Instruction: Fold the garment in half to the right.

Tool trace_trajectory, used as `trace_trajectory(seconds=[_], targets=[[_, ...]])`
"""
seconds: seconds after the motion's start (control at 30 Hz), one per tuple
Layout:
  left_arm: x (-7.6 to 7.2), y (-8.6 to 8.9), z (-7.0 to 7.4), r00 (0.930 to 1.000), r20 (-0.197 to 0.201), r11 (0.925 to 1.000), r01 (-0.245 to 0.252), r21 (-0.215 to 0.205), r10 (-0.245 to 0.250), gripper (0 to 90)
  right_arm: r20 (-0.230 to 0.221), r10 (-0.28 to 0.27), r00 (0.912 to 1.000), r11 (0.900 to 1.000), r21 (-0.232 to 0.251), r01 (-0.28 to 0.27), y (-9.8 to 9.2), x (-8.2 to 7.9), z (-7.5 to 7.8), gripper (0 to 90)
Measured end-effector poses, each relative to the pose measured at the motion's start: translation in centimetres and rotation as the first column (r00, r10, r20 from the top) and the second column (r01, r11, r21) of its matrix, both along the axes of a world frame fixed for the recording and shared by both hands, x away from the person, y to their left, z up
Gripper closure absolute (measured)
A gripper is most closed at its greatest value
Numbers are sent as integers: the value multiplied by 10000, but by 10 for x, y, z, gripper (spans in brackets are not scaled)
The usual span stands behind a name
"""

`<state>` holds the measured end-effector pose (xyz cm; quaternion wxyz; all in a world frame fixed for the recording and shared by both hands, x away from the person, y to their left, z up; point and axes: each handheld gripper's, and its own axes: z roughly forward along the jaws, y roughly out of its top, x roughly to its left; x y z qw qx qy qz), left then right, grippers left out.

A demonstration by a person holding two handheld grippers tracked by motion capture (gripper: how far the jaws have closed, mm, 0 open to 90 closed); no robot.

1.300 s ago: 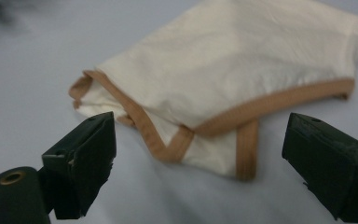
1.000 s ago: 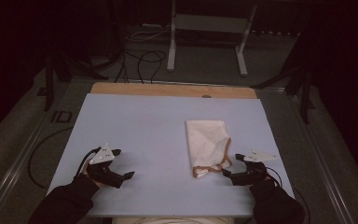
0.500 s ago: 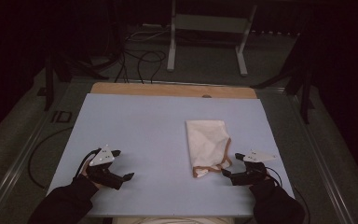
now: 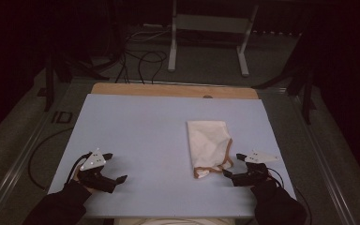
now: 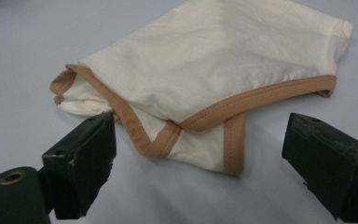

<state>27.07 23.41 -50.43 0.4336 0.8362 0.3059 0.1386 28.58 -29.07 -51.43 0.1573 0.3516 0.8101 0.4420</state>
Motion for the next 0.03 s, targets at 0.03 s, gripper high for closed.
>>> trace_trajectory(seconds=[0.03], targets=[[0, -1, 0, 10000, 13, 10000, 28, -24, -28, 1, 15, 4, 10000, 10000, 10, -4, 0, 0, 0, 96]])
